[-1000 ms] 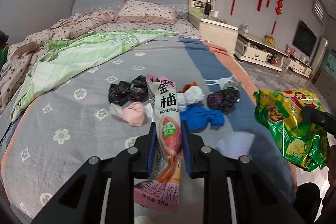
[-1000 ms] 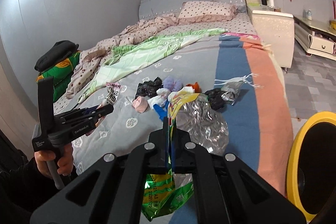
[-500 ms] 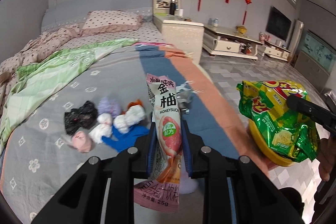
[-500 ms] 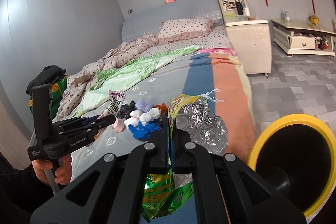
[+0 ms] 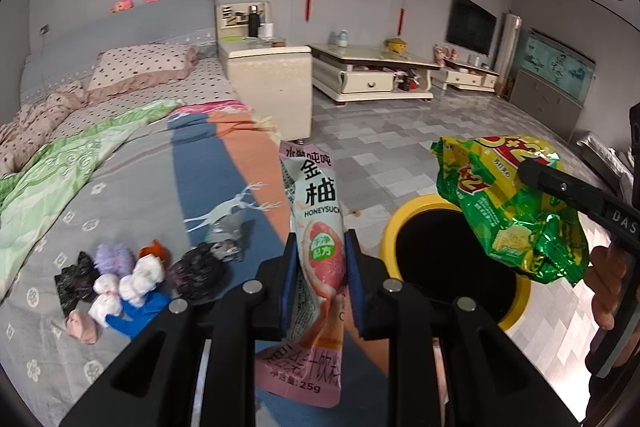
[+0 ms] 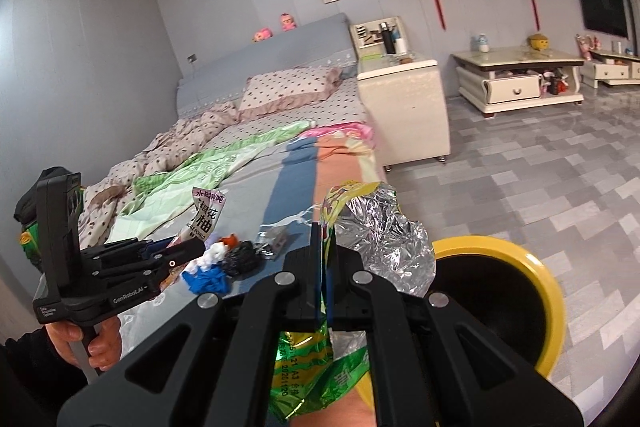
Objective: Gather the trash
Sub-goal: 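Carry the snack bag and candy wrapper in both tools over the yellow bin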
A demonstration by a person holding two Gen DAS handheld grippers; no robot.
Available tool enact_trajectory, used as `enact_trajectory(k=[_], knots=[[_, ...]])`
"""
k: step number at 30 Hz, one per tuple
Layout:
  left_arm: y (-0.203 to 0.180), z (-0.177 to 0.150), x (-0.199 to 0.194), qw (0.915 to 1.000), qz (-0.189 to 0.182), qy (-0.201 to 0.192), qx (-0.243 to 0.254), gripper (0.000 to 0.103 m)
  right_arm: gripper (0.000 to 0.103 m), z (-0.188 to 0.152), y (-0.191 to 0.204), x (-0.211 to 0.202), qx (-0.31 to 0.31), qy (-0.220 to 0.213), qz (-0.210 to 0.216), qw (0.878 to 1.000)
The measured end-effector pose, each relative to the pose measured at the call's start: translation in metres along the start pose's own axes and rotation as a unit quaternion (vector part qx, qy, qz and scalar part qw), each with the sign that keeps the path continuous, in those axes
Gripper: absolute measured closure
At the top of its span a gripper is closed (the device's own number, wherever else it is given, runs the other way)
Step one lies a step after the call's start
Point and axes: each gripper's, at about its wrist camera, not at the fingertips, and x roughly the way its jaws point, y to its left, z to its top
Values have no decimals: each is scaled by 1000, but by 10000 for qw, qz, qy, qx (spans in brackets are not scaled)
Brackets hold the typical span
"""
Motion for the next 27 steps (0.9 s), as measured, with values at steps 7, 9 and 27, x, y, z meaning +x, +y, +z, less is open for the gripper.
enact_trajectory(k=[7, 9, 27], knots=[[-48, 23, 34, 9991, -364, 107, 205, 82, 101, 4, -51, -13, 200, 35, -441, 9988], [-62, 27, 49, 9985, -474, 168, 237, 82, 101, 5, -65, -12, 250, 72, -584, 9980], [-114, 17, 148, 9893, -1088, 893, 373, 81, 101, -10, -134, 37, 646, 591, -1152, 9895]])
